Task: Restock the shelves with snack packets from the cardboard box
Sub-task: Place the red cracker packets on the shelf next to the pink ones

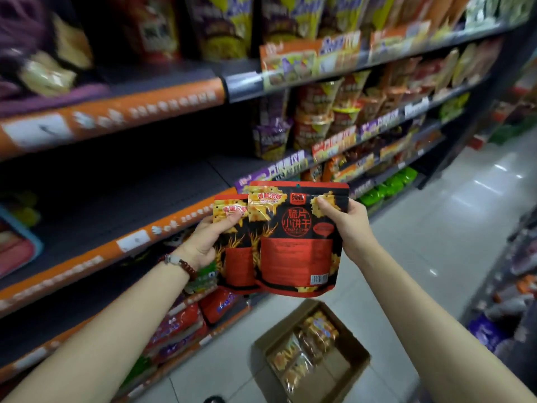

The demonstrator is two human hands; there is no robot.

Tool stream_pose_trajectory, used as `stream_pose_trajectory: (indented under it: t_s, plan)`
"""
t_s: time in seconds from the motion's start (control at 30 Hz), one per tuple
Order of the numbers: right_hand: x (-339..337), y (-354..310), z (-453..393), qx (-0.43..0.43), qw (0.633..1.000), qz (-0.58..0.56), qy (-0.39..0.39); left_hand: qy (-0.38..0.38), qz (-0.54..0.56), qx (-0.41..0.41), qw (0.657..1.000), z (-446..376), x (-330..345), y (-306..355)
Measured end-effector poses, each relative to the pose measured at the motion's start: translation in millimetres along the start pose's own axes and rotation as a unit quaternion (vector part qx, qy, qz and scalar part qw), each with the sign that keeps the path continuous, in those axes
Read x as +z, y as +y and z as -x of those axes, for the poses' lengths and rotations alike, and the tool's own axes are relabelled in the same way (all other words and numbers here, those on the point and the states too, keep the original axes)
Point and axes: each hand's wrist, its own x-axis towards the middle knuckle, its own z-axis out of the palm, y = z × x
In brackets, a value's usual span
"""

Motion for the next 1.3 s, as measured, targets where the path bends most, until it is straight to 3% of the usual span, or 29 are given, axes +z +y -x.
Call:
stream_pose_trajectory:
  t_s: [0.37, 1.0, 1.3]
  plan:
    - [101, -89, 18, -0.095, 0.99, -0.006, -0.102, 0.059, -0.006, 0.13, 0.99, 106, -54, 106]
    - [328, -154, 89, -0.166, 0.932, -0.043, -0.321, 0.233, 0.014, 0.25, 0.94, 273, -234, 178]
    - [397, -192, 118, -0.181, 0.924, -0.086, -0.325, 0.299, 0.011, 0.335, 0.894, 323, -290, 227]
